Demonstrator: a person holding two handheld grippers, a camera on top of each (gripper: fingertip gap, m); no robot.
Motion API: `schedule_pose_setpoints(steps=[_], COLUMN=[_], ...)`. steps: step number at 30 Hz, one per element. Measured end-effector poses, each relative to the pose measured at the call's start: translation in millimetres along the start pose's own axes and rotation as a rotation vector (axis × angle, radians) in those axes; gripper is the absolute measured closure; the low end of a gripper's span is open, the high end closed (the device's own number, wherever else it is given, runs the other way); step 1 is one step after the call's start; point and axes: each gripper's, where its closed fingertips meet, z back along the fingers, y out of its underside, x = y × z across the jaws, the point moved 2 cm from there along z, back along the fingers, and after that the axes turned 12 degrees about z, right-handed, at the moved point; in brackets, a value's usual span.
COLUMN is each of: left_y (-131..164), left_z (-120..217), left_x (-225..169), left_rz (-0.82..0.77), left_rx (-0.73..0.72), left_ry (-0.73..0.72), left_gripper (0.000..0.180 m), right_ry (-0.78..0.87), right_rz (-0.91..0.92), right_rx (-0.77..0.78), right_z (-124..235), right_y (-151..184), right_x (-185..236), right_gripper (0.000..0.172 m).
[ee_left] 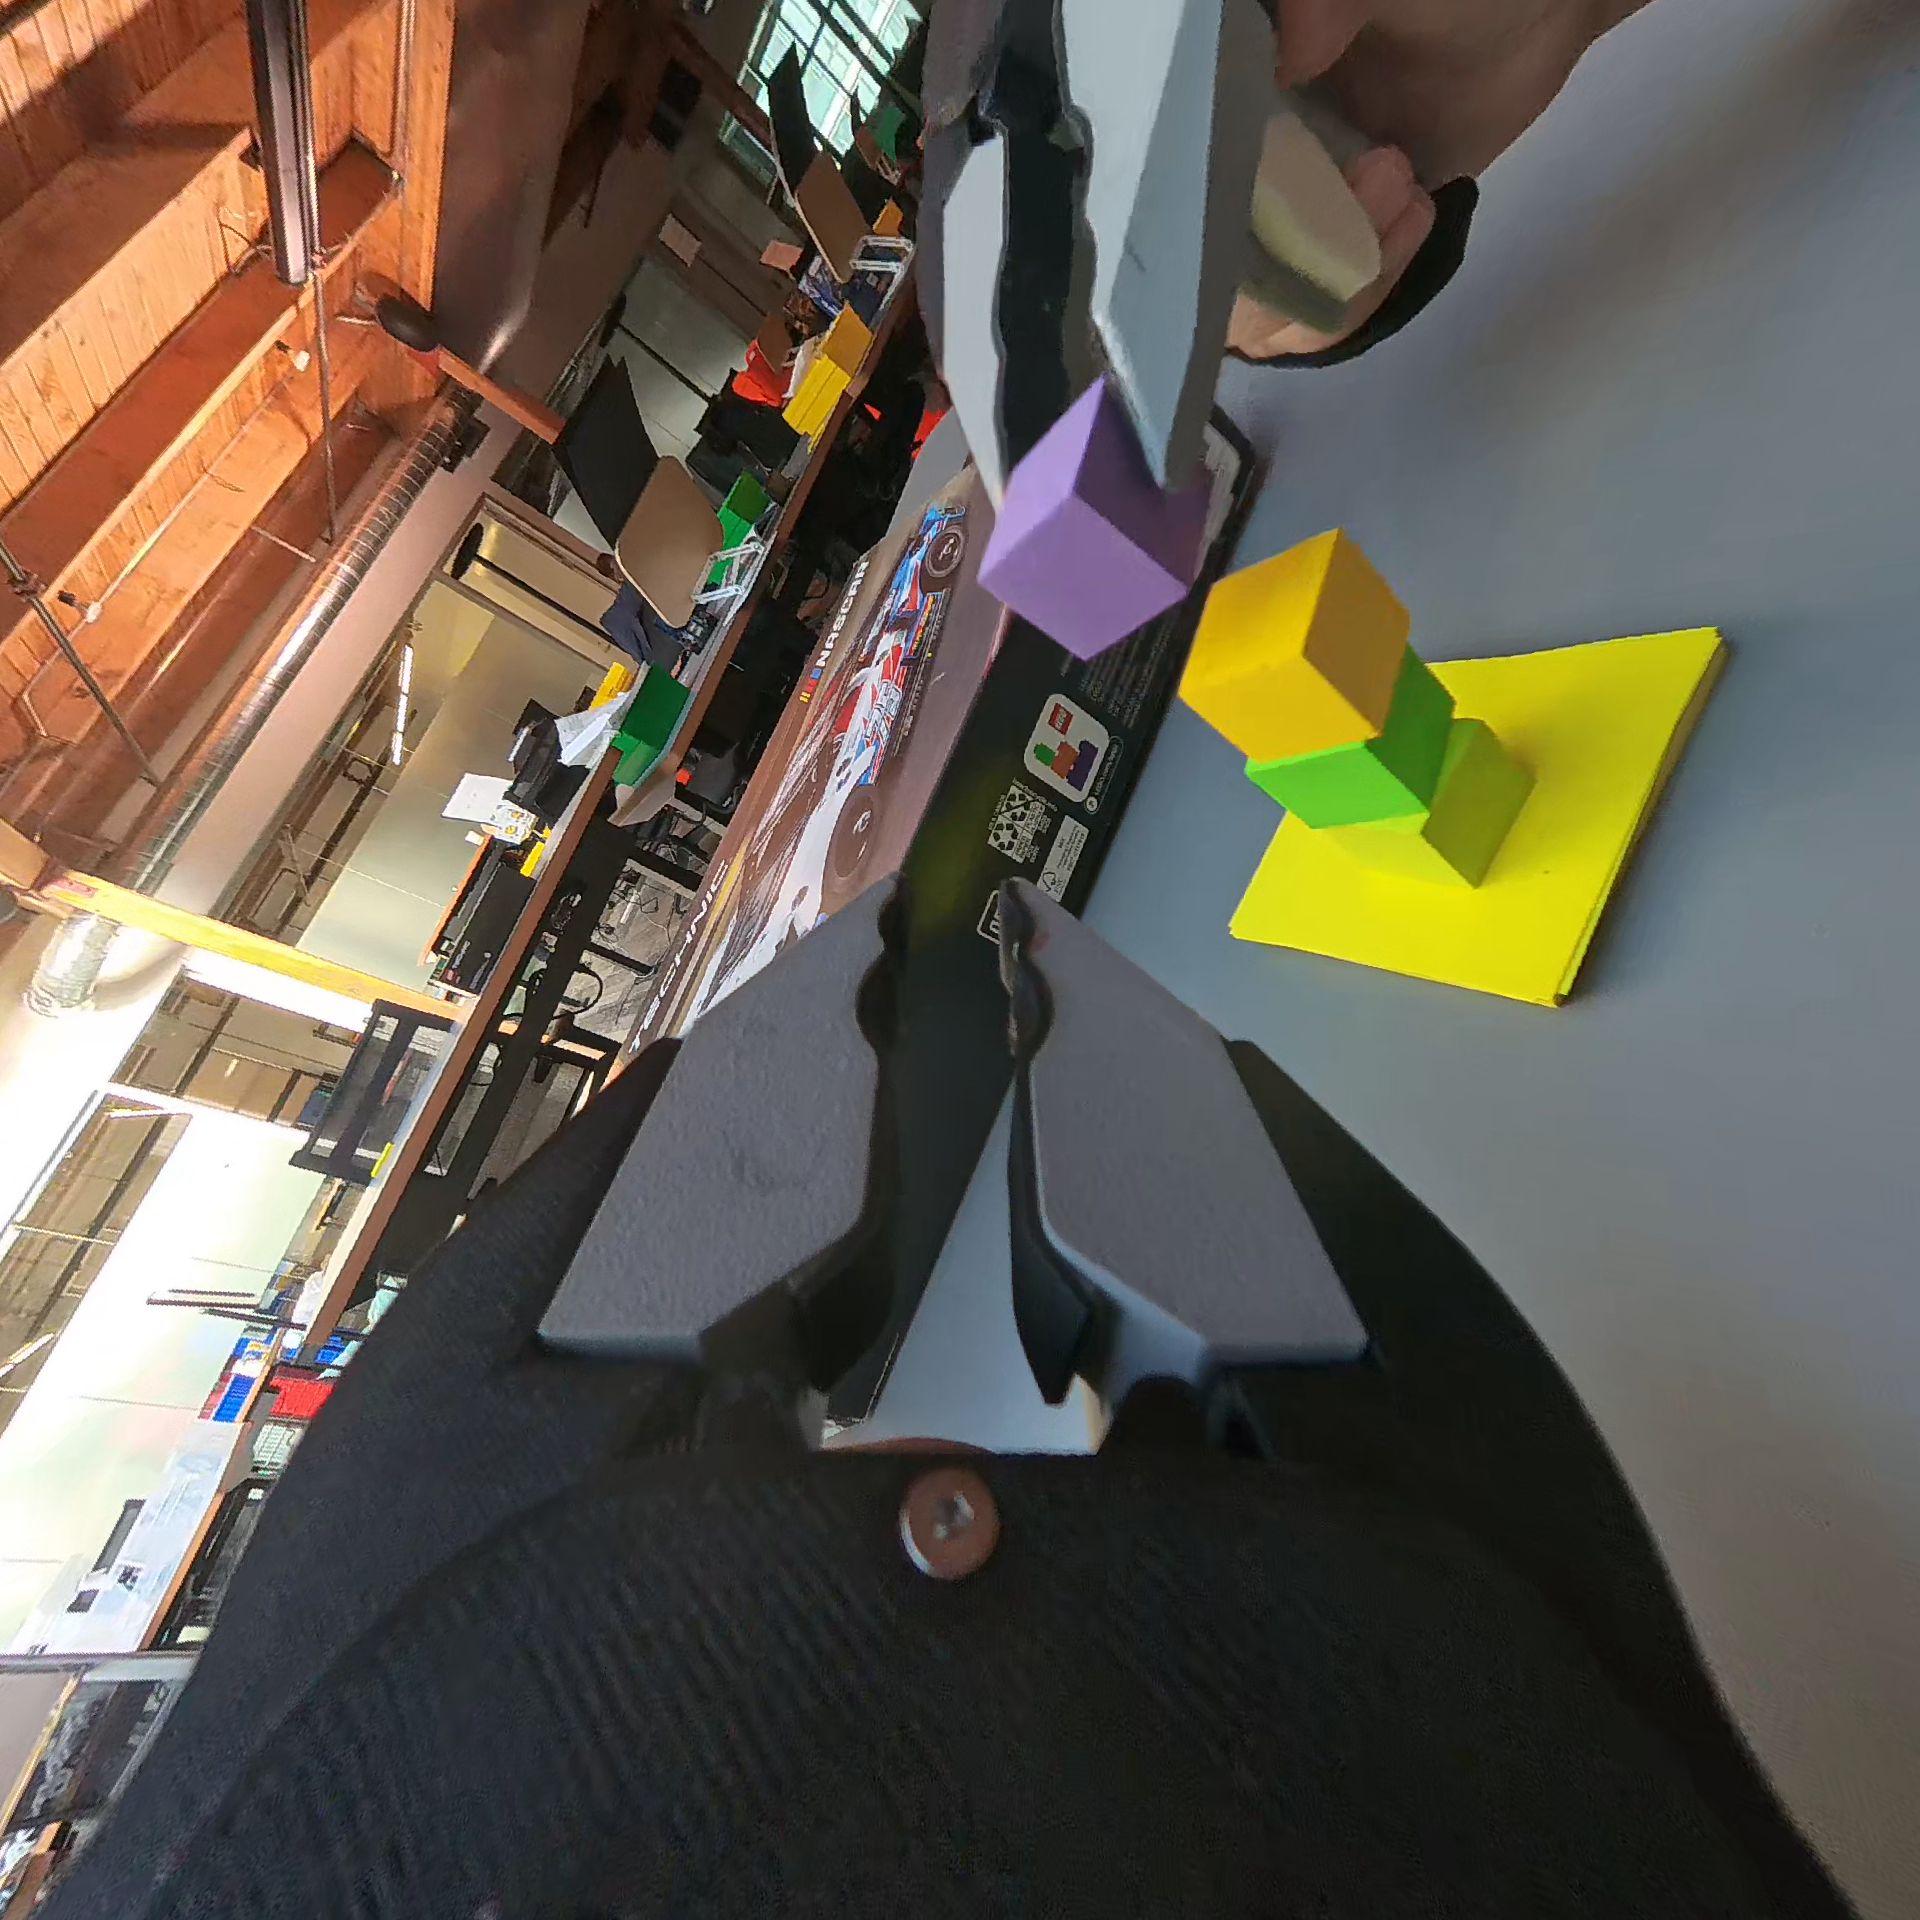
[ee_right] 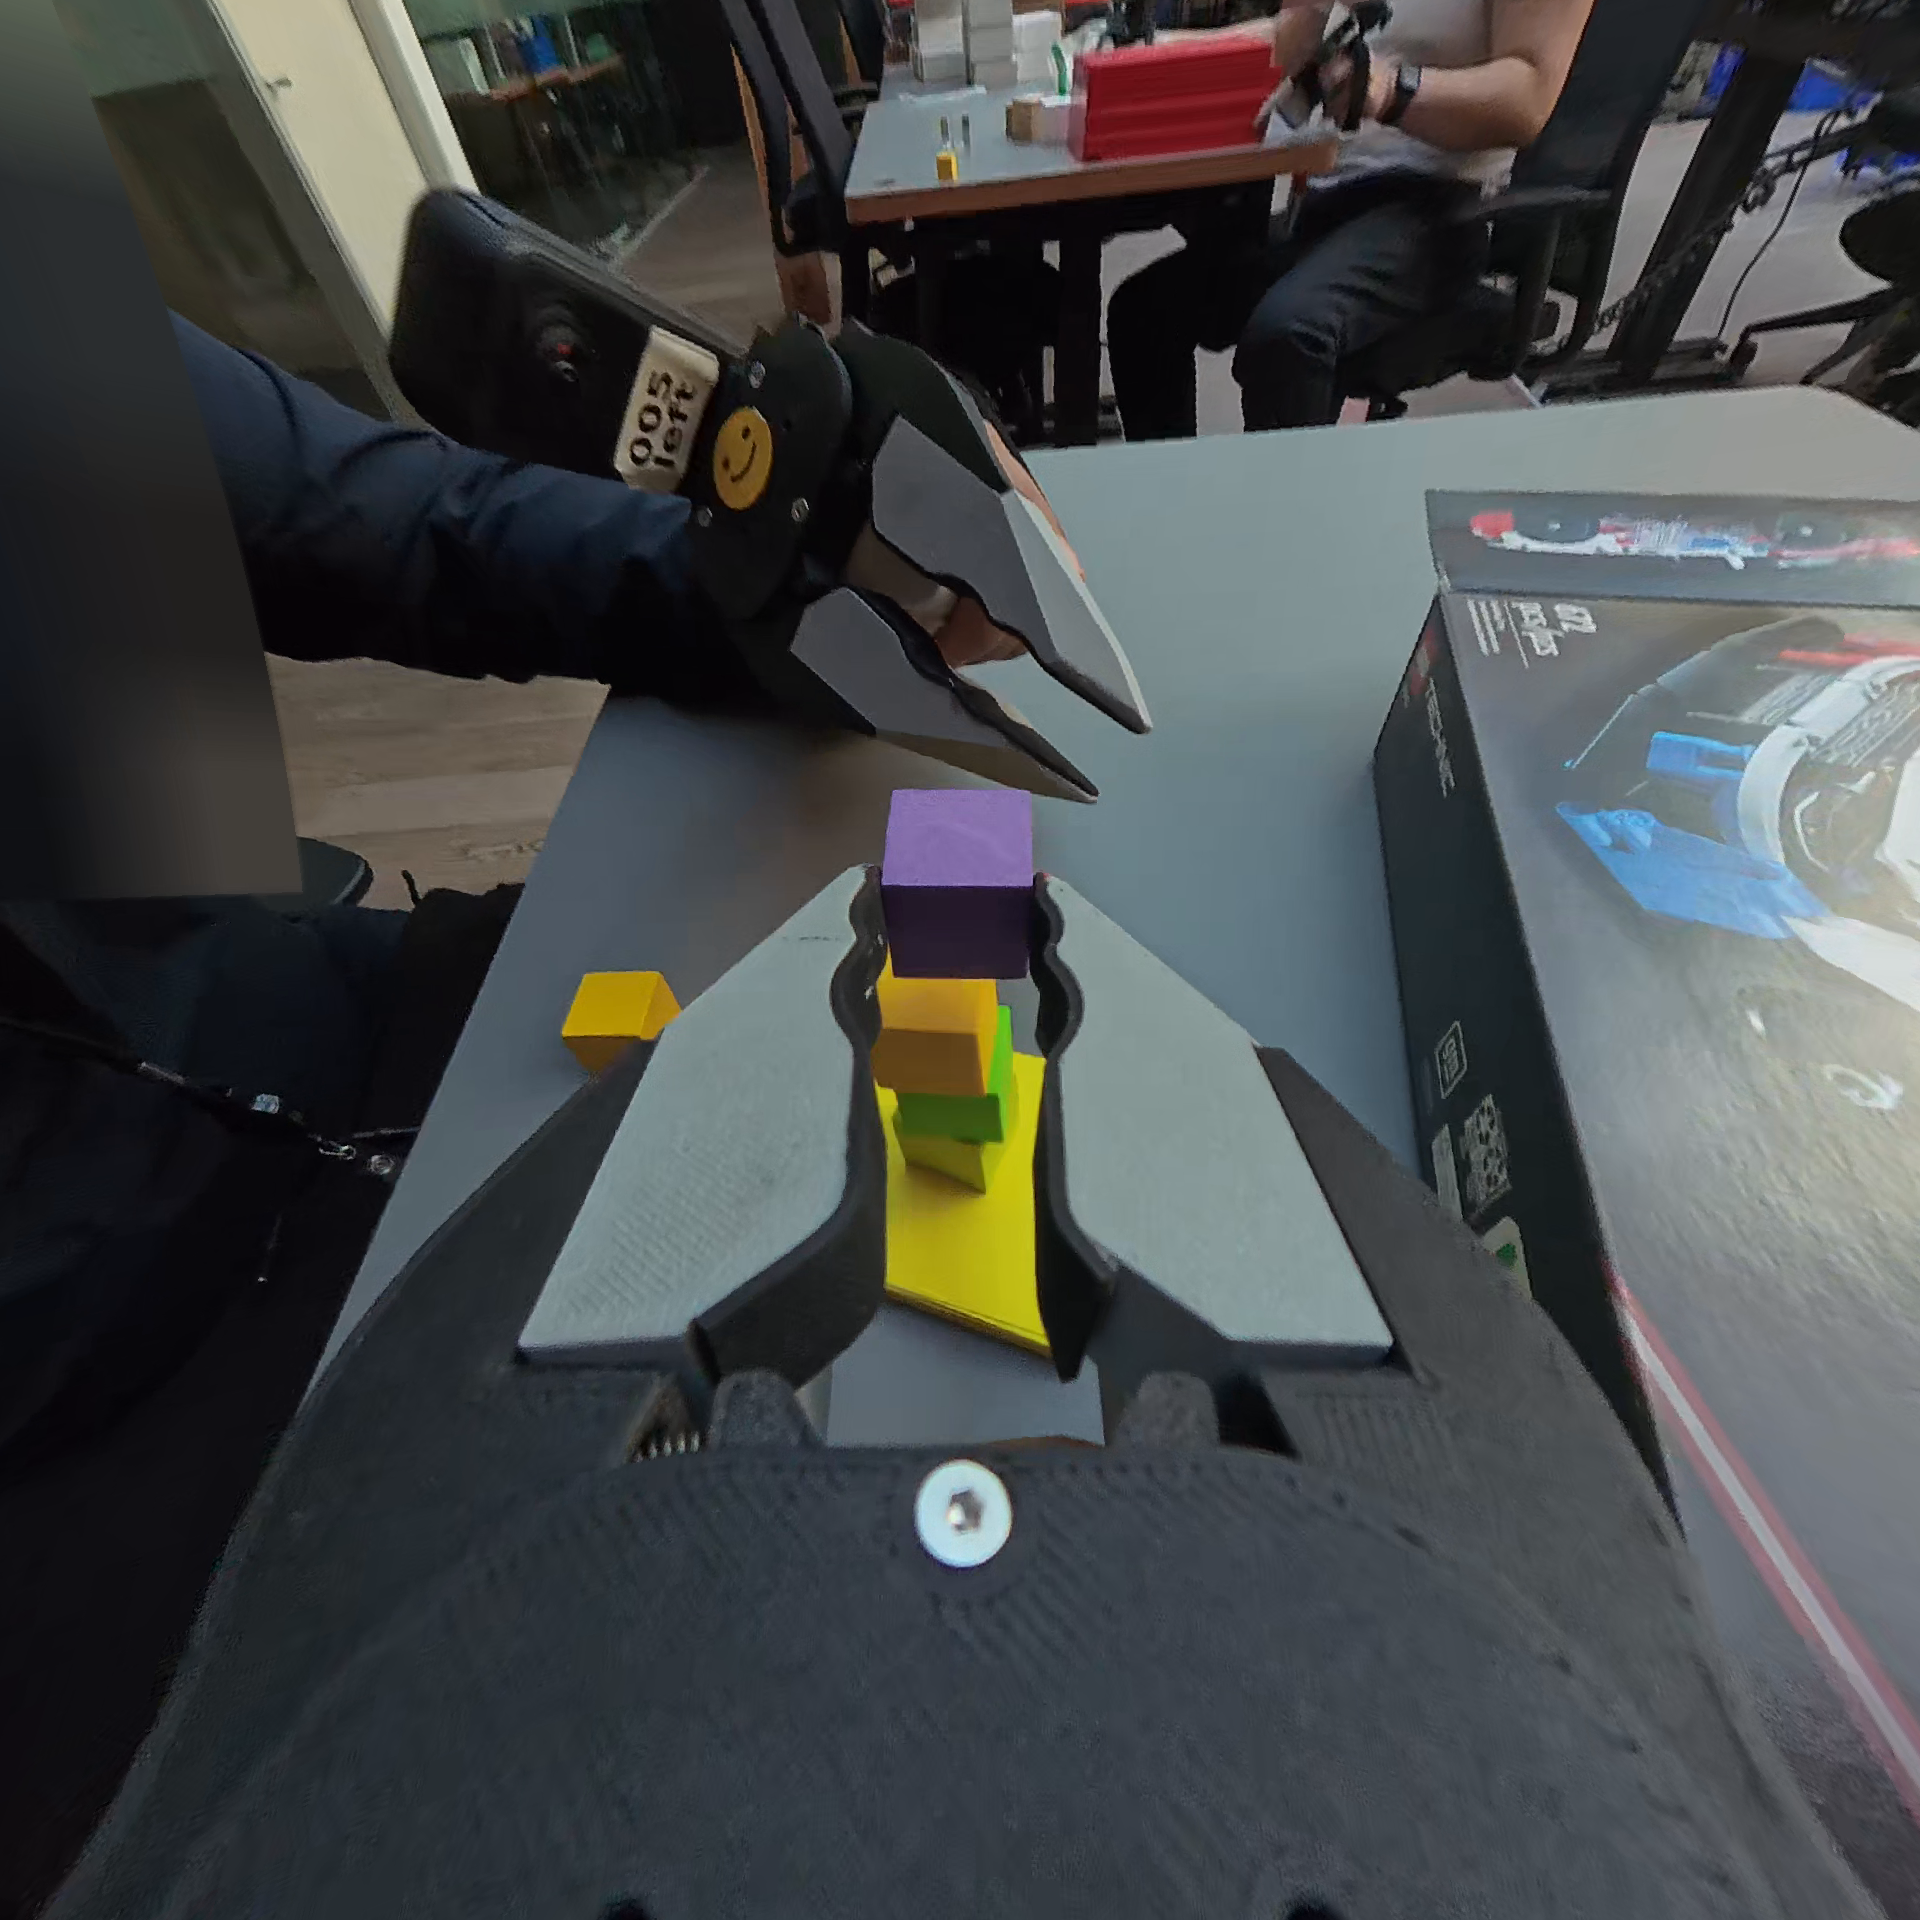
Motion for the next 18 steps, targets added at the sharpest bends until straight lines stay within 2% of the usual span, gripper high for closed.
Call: schedule_pose_setpoints(steps=[4, 11, 18], left_y=[1, 2, 2], left_z=[0, 0, 0], left_x=[0, 1, 1], left_rz=[0.002, 0.007, 0.009], left_rx=[0.0, 0.004, 0.003], left_ry=[-0.001, 0.002, 0.001], left_gripper=[0.167, 0.167, 0.167], right_ry=[-0.009, -0.035, -0.054], right_rz=[0.017, 0.03, 0.004], right_rx=[-0.036, 0.058, 0.078], right_z=[5, -6, -8], right_y=[-8, 7, 15], right_x=[3, 8, 7], right_gripper=[0.147, 0.147, 0.147])
